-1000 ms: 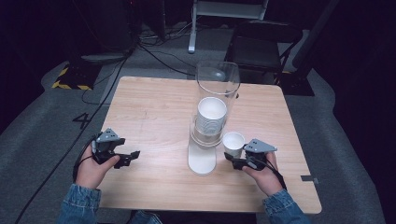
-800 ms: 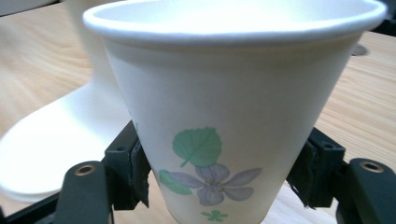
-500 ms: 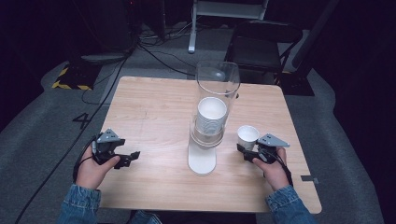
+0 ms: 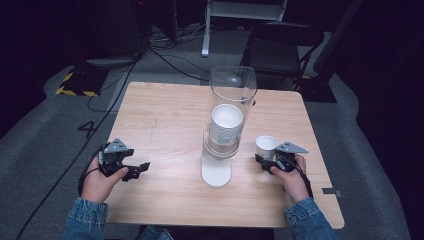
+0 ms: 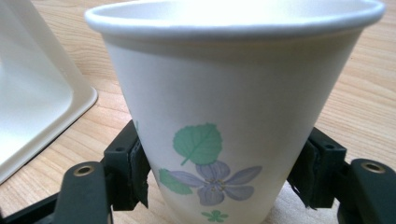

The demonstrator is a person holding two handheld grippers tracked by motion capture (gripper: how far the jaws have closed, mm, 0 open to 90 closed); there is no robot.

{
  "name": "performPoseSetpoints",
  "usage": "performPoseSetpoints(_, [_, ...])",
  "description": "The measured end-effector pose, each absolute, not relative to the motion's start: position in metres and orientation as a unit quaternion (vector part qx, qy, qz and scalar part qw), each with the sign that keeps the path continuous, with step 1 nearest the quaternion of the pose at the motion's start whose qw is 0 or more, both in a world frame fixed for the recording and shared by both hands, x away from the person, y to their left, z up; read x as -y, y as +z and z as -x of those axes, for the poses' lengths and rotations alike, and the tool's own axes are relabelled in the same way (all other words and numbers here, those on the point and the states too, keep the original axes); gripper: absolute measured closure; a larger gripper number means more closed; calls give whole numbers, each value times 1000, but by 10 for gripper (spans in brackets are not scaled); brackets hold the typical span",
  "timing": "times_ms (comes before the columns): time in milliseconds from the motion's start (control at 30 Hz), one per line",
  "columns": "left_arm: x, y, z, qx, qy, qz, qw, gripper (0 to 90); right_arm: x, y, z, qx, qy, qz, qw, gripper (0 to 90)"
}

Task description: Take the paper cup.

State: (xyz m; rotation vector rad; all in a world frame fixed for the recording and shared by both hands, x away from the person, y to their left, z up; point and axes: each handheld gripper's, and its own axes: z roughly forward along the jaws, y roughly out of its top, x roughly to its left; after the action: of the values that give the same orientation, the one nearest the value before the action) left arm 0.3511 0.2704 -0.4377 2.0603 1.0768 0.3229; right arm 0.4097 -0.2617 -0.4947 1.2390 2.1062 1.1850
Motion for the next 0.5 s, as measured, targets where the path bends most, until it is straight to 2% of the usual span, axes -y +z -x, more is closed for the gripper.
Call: performPoseSetpoints(500, [-270,-438,-351,-422,126,-811,386,178,259,-498,-412,-764,407,-461,196,308])
